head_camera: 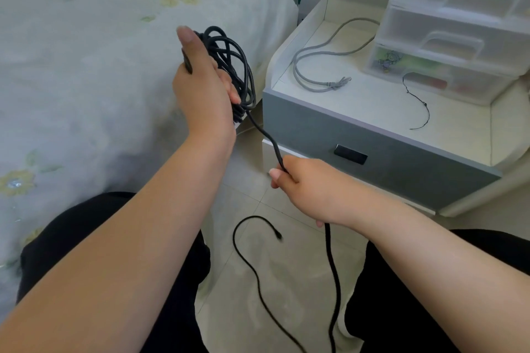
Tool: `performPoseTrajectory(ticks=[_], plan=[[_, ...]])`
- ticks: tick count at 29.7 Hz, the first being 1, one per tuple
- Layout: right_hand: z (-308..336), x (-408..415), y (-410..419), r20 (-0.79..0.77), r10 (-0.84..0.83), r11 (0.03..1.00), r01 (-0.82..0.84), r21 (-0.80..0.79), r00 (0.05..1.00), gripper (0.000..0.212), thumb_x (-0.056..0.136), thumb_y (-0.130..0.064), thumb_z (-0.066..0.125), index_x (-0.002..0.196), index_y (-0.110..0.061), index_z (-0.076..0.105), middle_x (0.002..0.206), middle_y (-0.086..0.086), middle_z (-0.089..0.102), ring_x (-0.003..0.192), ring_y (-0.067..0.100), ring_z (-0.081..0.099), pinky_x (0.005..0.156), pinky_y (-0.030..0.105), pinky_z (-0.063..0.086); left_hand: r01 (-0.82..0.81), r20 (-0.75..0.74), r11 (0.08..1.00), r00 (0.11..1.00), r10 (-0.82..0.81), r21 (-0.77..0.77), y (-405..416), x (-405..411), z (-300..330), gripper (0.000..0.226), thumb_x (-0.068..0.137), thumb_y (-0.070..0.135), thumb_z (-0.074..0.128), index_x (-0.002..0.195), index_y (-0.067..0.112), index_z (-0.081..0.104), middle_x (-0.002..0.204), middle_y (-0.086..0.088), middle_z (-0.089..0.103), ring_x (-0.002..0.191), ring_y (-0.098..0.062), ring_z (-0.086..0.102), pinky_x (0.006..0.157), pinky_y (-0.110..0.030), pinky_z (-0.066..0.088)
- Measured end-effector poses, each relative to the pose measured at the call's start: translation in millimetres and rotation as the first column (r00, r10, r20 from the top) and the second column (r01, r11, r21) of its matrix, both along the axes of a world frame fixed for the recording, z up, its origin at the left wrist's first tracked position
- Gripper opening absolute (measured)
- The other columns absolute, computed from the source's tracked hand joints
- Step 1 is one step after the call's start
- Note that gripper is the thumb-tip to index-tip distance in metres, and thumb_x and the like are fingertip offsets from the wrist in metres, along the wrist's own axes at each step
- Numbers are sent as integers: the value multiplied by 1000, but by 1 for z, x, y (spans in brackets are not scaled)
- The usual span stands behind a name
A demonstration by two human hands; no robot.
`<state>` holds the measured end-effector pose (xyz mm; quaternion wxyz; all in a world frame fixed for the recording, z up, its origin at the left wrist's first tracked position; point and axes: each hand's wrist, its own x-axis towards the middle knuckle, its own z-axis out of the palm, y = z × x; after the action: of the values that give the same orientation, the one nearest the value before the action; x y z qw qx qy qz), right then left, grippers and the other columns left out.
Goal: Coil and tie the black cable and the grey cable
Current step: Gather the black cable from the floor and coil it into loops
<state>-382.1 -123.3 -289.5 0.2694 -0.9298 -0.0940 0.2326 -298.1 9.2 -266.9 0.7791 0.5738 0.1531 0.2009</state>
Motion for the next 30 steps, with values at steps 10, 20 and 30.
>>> performPoseTrajectory(ticks=[10,20,30], plan=[[7,11,-7,-190,67,949,-4,315,979,19,98,-24,41,106,-15,56,62,-3,44,40,9,44,44,22,47,56,227,604,896,-381,795,-24,-7,-37,71,78,78,25,83,13,53,59,4,43,50,-11,40,45,-24,32],[15,22,-30,31,147,963,-151,221,989,26,98,-28,46,78,-15,57,60,-6,51,48,3,42,55,16,37,134,3,200,826,-564,970,-14,-4,-46,70,80,78,3,73,15,35,52,4,39,44,-16,37,42,-27,21],[12,36,-43,368,35,999,-25,-30,929,36,88,-55,51,74,-23,59,58,-6,51,57,6,45,55,27,33,729,-490,80,532,-690,679,-13,-19,-34,72,65,75,-1,40,35,53,34,4,45,37,-10,45,51,-23,42]])
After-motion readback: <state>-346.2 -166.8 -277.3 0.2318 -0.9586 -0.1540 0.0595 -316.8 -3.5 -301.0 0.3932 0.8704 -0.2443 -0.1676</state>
